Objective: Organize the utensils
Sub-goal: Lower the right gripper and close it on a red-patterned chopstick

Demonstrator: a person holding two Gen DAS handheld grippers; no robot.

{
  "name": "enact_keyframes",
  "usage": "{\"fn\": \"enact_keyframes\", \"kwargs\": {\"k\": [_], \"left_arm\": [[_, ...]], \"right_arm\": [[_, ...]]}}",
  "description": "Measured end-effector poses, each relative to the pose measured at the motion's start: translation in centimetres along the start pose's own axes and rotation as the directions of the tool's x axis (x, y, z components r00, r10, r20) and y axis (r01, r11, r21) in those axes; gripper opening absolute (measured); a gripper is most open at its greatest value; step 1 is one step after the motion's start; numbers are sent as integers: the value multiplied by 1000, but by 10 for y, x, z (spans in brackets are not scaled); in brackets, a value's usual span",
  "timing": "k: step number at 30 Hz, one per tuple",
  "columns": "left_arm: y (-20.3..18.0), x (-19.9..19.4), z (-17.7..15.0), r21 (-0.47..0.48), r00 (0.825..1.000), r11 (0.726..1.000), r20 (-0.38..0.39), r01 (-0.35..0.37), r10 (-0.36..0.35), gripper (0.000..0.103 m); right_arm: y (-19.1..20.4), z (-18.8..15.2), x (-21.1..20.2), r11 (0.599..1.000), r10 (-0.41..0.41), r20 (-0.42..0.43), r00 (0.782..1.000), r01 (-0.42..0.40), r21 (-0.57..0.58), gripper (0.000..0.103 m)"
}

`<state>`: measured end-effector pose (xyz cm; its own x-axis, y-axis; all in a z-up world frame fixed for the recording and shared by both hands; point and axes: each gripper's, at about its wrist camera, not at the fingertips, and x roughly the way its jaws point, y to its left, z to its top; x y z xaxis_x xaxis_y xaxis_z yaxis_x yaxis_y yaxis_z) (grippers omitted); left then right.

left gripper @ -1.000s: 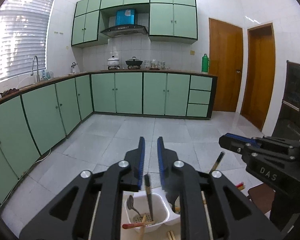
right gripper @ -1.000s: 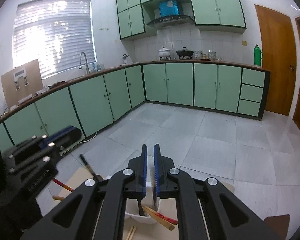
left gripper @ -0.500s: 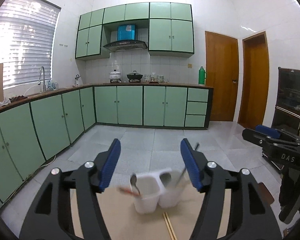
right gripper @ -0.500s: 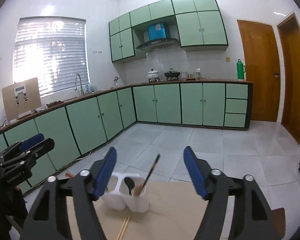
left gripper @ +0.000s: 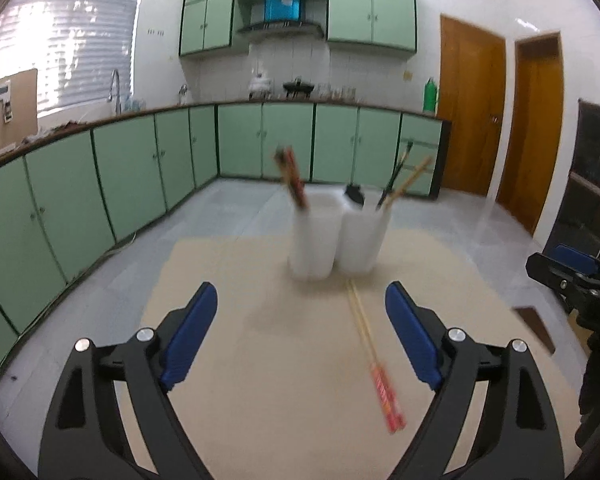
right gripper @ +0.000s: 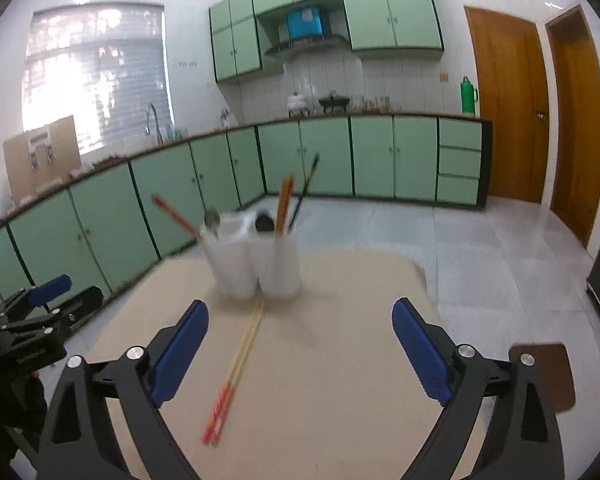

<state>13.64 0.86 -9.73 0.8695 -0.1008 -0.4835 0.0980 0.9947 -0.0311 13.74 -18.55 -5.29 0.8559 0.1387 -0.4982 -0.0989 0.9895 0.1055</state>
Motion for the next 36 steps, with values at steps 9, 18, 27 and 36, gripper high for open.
{"fn": "enact_keyframes", "kwargs": {"k": [9,18,27,36], "left_arm": [[9,21,-56,-8,989,1000,-144,-17,16,85],[21,34,-84,-6,966,997,-248,-72,68,85],[37,33,-88,-21,957,994,-273,-106,96,85],[39,35,-88,-39,957,995,-278,-96,81,85]], "right_arm": [[18,-70,31,1000,-4,-172,985,3,-6,94],[48,-102,55,998,35,-297,954,-51,-45,81],[71,-112,70,996,47,-362,931,-72,-57,47],[69,-109,72,996,-17,-356,934,-16,-89,37]]}}
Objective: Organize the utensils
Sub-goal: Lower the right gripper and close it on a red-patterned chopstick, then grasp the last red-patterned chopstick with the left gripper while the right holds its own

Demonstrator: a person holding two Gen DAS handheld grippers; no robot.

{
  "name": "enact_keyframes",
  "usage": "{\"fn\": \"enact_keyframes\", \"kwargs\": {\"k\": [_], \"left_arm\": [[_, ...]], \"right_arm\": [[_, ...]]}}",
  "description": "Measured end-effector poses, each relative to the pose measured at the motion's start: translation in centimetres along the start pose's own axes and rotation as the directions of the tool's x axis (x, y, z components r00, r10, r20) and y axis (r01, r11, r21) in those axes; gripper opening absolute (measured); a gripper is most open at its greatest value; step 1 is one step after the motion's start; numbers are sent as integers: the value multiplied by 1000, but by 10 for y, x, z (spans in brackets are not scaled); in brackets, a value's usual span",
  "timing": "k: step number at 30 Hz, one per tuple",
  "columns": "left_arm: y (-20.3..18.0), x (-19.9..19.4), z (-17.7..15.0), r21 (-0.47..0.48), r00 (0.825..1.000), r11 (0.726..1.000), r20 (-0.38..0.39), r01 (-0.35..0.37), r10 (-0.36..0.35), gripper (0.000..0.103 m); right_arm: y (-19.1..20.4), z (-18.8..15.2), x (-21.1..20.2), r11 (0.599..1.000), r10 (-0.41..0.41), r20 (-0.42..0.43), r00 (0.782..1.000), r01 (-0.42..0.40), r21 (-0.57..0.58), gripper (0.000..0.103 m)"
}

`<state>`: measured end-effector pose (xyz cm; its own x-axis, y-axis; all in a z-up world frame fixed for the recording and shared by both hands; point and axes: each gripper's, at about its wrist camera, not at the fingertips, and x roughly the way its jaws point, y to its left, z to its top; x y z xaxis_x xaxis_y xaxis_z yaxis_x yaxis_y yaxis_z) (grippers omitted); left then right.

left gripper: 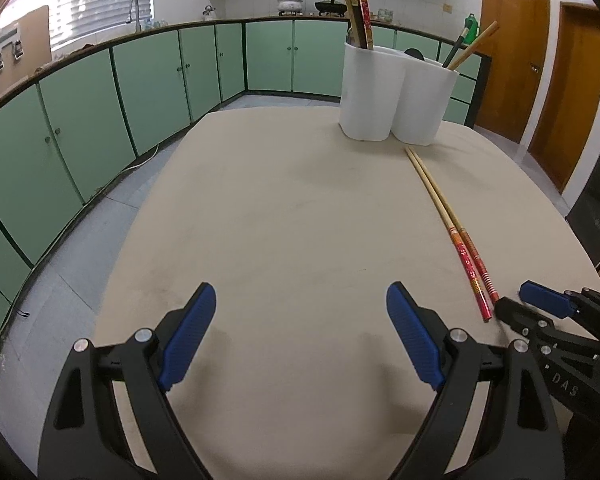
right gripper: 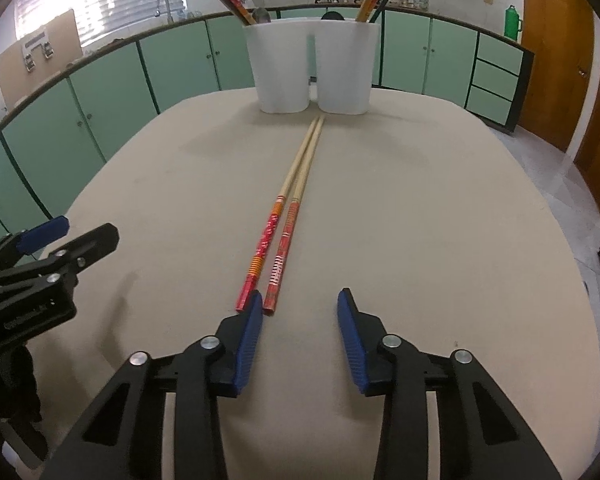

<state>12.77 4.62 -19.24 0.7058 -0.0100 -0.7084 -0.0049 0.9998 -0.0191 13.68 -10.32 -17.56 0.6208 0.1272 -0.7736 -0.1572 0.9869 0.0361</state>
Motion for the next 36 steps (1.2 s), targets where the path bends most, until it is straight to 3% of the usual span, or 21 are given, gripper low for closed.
{"fn": "enact_keyframes", "kwargs": {"k": [5,12,16,20,36], "left_arm": [[0,0,1,-1,1000,1000,4,8,-8,85],[-2,-1,1,3,1000,1000,8,12,-12,85],[-4,-1,1,4,1000,1000,6,14,-14,85],[-11,0,0,16,1000,1000,3,19,-19,85],[-67,8,-9,48,991,991,-48,127,-124,85]], "right_arm": [[-13,0,-5,999,29,2,1000,-29,45,37],[-1,-1,1,999,29,-2,1000,-29,13,37],[-1,1,3,999,34,-6,999,-34,11,17],[-2,0,3,998,57,-5,998,-57,19,6],[-53,-10,-11,996,-27,17,999,25,84,6]]}}
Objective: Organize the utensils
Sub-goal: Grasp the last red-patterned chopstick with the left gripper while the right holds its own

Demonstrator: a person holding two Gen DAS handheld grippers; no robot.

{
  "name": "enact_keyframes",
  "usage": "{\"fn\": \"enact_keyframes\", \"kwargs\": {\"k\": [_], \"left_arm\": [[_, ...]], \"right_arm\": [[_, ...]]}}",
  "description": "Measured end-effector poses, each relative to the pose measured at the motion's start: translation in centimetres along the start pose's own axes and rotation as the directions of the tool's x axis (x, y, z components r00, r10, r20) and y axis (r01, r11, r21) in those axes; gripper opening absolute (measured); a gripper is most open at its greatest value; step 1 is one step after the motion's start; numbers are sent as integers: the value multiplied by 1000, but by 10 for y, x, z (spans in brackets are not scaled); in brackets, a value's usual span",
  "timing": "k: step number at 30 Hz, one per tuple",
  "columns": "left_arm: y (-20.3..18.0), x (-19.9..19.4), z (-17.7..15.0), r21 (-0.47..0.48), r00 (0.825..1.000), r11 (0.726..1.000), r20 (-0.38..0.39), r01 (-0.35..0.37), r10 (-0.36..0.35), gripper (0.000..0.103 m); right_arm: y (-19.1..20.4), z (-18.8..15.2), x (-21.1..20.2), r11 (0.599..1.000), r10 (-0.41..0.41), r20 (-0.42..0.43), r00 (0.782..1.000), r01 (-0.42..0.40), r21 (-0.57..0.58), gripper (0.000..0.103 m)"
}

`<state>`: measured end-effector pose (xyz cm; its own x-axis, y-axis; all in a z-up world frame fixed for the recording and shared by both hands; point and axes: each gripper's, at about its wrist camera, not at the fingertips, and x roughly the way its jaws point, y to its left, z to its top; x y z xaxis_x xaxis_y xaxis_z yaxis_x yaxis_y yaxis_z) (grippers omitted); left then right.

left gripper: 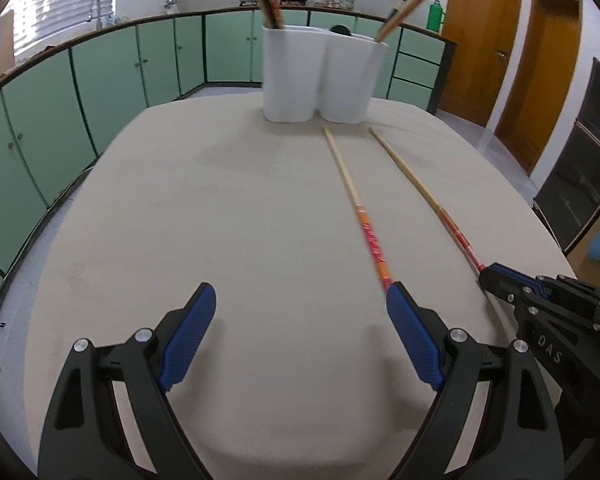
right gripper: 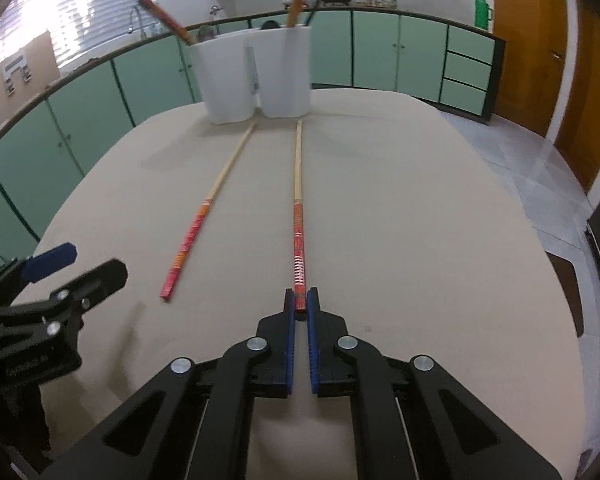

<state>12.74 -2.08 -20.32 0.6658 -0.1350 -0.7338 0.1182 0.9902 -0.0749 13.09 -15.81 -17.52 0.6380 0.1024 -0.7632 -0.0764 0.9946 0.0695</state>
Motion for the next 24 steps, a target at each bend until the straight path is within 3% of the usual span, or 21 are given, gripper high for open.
{"fn": "enact_keyframes", "kwargs": {"k": [12,18,24], "left_arm": [[-25,20,1,-6,998,1000,-66,15,-15,70],[-32,22,2,7,997,1000,-70,-14,14,53],[-41,21,1,40,998,999,-66,-12,14,25]], "right_arm": [[-19,3,3,999,20,-4,1000,-20,27,6],[-19,4,5,999,37,-7,999,-37,31,6],[-20,4,6,998,44,-10,999,-43,37,6]]}}
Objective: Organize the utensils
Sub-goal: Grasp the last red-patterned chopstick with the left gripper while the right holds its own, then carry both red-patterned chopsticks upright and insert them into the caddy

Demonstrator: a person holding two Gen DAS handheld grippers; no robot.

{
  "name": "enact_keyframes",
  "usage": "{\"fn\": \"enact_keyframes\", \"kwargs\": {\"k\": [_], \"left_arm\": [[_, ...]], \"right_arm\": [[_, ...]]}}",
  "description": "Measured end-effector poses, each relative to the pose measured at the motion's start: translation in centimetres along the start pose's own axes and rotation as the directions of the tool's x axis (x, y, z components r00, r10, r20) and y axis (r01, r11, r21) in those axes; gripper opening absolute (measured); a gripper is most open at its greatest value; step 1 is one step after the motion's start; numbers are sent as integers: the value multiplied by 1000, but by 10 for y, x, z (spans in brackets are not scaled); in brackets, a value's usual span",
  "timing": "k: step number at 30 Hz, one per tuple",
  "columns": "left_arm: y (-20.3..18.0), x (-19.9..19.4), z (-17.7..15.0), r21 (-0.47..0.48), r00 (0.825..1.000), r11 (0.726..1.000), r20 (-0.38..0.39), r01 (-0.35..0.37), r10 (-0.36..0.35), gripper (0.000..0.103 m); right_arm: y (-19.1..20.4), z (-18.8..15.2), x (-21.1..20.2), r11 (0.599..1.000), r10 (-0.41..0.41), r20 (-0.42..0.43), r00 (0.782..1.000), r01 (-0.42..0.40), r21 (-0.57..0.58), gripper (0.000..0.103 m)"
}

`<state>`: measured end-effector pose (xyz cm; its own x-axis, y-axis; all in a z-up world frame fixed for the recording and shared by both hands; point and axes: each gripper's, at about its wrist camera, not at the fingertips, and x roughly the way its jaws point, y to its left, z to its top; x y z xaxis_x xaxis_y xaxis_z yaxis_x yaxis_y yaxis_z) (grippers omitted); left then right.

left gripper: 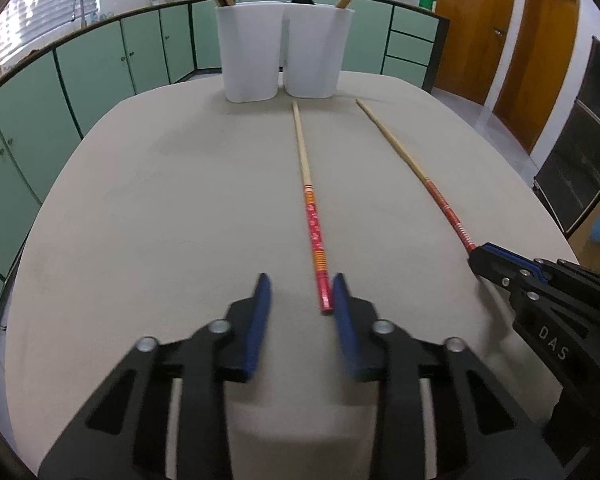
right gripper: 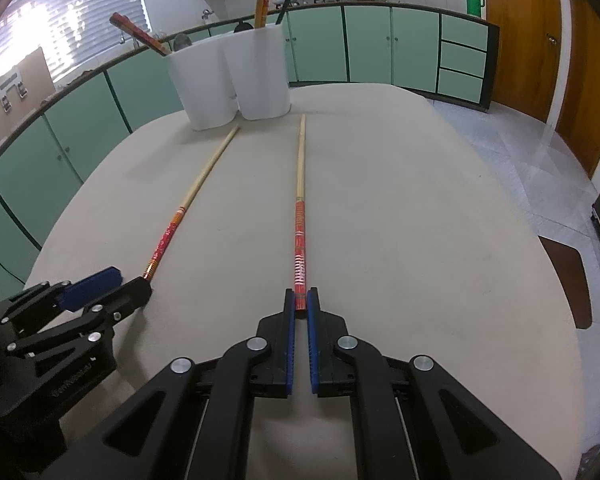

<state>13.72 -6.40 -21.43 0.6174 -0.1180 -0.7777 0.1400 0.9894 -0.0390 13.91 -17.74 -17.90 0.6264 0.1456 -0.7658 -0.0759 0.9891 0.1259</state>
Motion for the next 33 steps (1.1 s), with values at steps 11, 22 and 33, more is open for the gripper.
{"fn": "enact_keyframes", "kwargs": {"k": [11,22,33], "left_arm": [[-5,-1,-2,13,1000,1000,5,7,-7,5],[3,-20,2,-4,998,1000,54,21,-20,5],[10,-67,23,16,987,1000,162,14,-16,5]], "right_arm": [[3,1,2,1000,-12,-8,1000,12,-11,6],[2,3,-11,1000,-10,31,999,11,-21,6],[6,29,-55,997,-22,130,991,30,-65,6]]}}
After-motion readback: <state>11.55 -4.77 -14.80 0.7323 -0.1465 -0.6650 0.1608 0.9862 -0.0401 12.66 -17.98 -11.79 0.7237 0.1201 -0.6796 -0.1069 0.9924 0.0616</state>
